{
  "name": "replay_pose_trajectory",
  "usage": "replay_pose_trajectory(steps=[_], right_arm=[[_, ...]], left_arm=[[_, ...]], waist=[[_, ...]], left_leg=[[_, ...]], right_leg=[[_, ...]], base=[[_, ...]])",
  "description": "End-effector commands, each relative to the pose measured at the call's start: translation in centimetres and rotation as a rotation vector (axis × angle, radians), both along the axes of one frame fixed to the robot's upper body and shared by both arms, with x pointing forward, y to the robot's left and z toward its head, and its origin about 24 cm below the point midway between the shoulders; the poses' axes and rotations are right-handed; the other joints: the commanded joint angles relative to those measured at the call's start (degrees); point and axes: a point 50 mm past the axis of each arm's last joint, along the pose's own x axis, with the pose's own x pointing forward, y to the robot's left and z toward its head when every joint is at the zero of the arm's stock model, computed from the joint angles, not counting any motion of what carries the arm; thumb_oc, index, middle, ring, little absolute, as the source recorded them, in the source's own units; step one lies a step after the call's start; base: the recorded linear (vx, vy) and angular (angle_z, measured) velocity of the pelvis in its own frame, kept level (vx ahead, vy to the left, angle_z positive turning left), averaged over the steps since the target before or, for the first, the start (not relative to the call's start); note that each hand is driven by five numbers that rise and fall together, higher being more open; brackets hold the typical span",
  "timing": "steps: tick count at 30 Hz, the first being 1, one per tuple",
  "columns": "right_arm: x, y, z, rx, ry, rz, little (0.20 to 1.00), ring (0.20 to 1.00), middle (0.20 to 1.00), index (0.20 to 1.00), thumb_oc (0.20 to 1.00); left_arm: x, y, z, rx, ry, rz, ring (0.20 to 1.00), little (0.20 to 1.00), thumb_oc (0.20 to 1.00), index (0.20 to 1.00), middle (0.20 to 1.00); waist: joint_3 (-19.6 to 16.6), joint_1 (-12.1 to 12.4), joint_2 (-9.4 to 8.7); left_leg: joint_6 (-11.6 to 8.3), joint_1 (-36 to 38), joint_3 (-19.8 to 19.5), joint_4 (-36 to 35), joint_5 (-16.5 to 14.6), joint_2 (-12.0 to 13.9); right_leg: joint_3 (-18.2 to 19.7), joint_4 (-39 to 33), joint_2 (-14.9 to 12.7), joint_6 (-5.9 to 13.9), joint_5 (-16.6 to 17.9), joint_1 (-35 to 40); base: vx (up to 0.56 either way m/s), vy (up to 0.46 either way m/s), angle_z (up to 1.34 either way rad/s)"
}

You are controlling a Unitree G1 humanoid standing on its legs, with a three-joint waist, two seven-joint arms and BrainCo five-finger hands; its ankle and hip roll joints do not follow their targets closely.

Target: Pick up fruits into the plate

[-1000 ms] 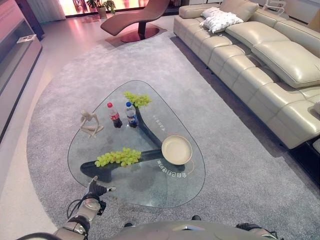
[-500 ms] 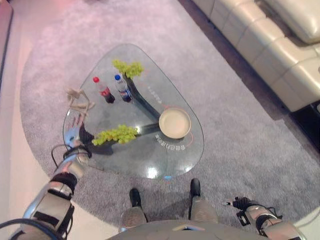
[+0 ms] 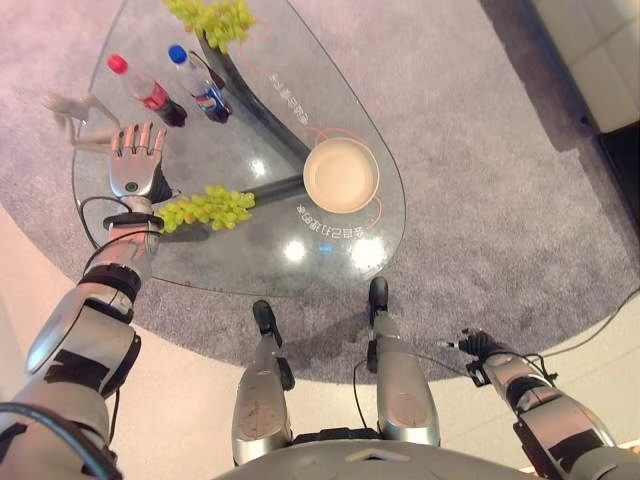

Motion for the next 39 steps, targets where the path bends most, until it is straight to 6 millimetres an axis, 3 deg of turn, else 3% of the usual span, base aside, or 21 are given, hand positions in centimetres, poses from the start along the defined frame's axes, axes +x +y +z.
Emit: replay_pose_trajectory(steps=[1, 5, 12, 17, 24, 31, 39], right_arm=[[-0.3, -1.2, 0.4, -0.04, -0.008, -0.038, 1.0, 1.0, 1.0, 1.0, 1.0], [0.8, -1.1, 1.2, -0.029, -0.065, -0.06, 1.0, 1.0, 1.0, 1.0, 1.0], [2.5, -2.1, 3.2, -0.049, -0.152, -0.095, 1.0, 1.0, 1.0, 1.0, 1.0], [2.5, -2.8, 3.6, -0.067, -0.178, -0.102, 1.0, 1.0, 1.0, 1.0, 1.0], [2.4, -3.5, 4.1, -0.095, -0.197, -0.096, 1.0, 1.0, 1.0, 1.0, 1.0], [2.1, -4.0, 4.3, -0.106, -0.219, -0.072, 1.0, 1.0, 1.0, 1.0, 1.0], [0.5, -3.4, 2.8, -0.077, -0.204, -0.043, 1.0, 1.0, 1.0, 1.0, 1.0]], left_arm=[[-0.6, 3.3, 3.3, 0.06, -0.057, 0.147, 1.0, 1.0, 1.0, 1.0, 1.0], [-0.2, 3.2, 3.9, 0.002, -0.067, 0.161, 1.0, 1.0, 1.0, 1.0, 1.0], [0.6, 2.2, 3.2, -0.07, 0.037, 0.122, 1.0, 1.0, 1.0, 1.0, 1.0], [0.6, 2.0, 2.1, -0.068, 0.106, 0.13, 1.0, 1.0, 1.0, 1.0, 1.0], [0.3, 2.4, 1.7, -0.069, 0.123, 0.112, 1.0, 1.0, 1.0, 1.0, 1.0], [-0.4, 3.7, 3.0, -0.055, -0.01, 0.186, 1.0, 1.0, 1.0, 1.0, 1.0], [-1.5, 5.9, 5.4, -0.123, -0.18, 0.295, 1.0, 1.0, 1.0, 1.0, 1.0]], waist=[[-0.3, -0.71, -1.77], [0.91, -0.94, -2.62], [0.92, -1.81, -2.89], [0.92, -2.29, -2.72], [0.92, -2.69, -2.33], [0.92, -3.3, -2.33], [0.92, -3.66, -3.63]], left_leg=[[2.03, -10.01, -0.29, 10.69, -5.05, -3.6], [2.16, -13.46, -0.41, 14.56, -6.19, -3.7], [2.67, -22.01, -0.54, 23.1, -8.84, -3.66], [3.04, -26.2, -0.97, 28.03, -11.08, -3.08], [3.03, -29.67, -1.41, 30.28, -11.74, -2.88], [2.96, -31.87, -1.62, 31.08, -11.81, -3.09], [3.25, -34.77, -2.87, 33.16, -12.5, -3.19]], right_leg=[[-1.66, 9.35, 1.07, -0.87, -5.72, -6.45], [-1.9, 12.17, 1.02, -1.21, -6.39, -9.57], [-1.46, 18.52, 0.94, -2.02, -7.89, -17.5], [-0.88, 22.68, 0.64, -2.23, -9.26, -21.45], [-0.23, 24.49, 0.78, -2.34, -9.52, -24.79], [0.31, 24.92, 1.21, -2.65, -9.45, -26.95], [1.36, 25.99, 1.96, -3.23, -9.57, -29.52]], base=[[-0.06, -0.042, 0.04], [-0.05, -0.039, 0.01], [-0.04, 0.013, 0.05], [0.0, 0.032, 0.02], [0.02, 0.024, 0.01], [0.04, 0.041, -0.01], [0.04, 0.002, -0.01]])
